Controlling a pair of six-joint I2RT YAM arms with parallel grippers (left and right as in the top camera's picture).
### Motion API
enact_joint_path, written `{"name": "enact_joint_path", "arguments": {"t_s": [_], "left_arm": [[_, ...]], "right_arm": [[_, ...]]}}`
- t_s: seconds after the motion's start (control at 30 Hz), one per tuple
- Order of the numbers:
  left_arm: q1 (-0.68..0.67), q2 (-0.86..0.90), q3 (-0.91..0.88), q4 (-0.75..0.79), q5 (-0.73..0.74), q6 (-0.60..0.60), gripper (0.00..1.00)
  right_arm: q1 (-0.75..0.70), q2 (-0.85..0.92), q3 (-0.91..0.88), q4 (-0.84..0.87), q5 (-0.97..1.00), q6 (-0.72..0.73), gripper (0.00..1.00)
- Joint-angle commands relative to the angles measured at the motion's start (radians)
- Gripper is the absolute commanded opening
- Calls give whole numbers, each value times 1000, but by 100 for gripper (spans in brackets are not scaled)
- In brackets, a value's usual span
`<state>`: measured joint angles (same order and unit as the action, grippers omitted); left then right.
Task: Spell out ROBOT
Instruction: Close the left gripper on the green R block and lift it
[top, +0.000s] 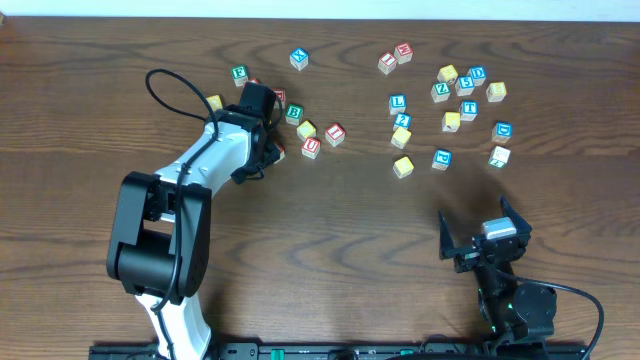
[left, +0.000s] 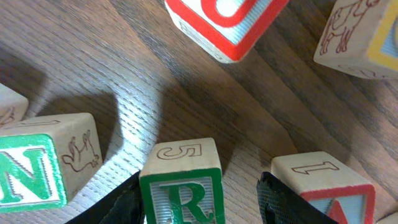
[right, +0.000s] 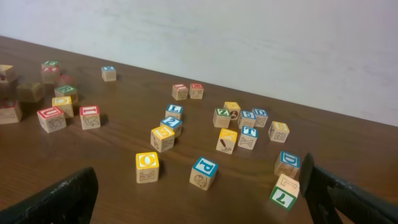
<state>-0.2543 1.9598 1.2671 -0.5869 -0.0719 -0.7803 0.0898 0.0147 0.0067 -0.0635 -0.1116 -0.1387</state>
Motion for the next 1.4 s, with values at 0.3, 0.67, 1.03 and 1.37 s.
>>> {"name": "enact_joint_path", "arguments": {"t_s": [0.3,0.67,1.03,1.37], "left_arm": [[2,9,-8,-10,-9,18,49],[2,9,-8,-10,-45,18,49],[2,9,-8,-9,-45,17,27],[2,5,-7,-10,-43,47,14]], "right_arm": [[3,-3,-1,-4,4,11,99],[3,-3,-1,-4,4,11,99],[3,-3,-1,-4,4,11,99],[3,-3,-1,-4,4,11,99]]}}
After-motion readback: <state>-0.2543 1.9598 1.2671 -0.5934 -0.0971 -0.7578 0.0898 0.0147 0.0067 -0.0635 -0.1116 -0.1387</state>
